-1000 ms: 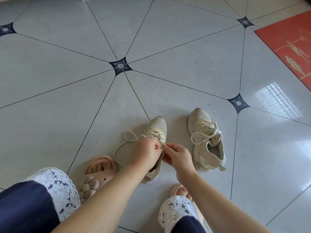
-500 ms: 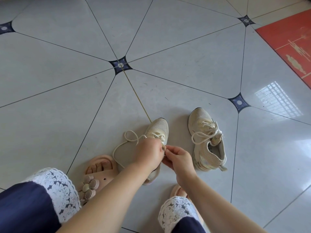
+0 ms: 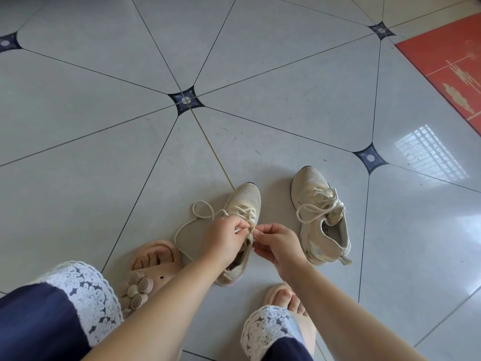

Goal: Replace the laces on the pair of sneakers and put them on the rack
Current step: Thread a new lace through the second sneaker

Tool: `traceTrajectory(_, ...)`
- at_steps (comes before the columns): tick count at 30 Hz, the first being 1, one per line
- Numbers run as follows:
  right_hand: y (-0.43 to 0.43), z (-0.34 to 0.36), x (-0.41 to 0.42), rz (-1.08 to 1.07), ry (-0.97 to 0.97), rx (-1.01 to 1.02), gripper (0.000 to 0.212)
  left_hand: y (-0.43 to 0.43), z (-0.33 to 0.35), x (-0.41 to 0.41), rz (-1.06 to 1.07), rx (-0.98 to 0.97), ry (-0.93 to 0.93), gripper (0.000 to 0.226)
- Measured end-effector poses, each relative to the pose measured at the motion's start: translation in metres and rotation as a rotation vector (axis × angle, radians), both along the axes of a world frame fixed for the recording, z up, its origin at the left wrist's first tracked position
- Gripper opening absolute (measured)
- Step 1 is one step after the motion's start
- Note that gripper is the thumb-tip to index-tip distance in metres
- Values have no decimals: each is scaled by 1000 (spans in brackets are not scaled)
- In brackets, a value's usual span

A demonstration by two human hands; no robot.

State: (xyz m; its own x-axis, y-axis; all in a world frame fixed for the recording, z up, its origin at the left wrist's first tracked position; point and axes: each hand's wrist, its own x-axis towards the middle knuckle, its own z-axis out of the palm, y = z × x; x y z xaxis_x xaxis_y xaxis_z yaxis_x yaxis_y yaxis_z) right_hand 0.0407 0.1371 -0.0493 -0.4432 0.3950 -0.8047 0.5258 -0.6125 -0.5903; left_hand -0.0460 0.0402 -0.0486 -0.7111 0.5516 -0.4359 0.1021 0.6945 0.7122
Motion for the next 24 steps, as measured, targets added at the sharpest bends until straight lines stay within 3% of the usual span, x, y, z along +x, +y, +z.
traceTrajectory(6, -3, -1, -1, -4, 6, 64, 12, 1, 2, 5, -68, 105, 101, 31)
traceTrajectory(11, -3, 1, 0, -39, 6, 141, 17, 2, 0, 3, -115, -12, 267, 17)
traceTrajectory(14, -3, 6, -1, -85, -22, 308, 19, 1, -2, 4, -95, -36, 330, 13)
traceTrajectory(19, 21, 35, -6, -401, 120, 355, 25, 2, -2, 5, -111, -73, 349, 15)
traceTrajectory(24, 91, 97, 4, -788, 254, 564, 33, -1, -2, 5, -110, -86, 352, 16)
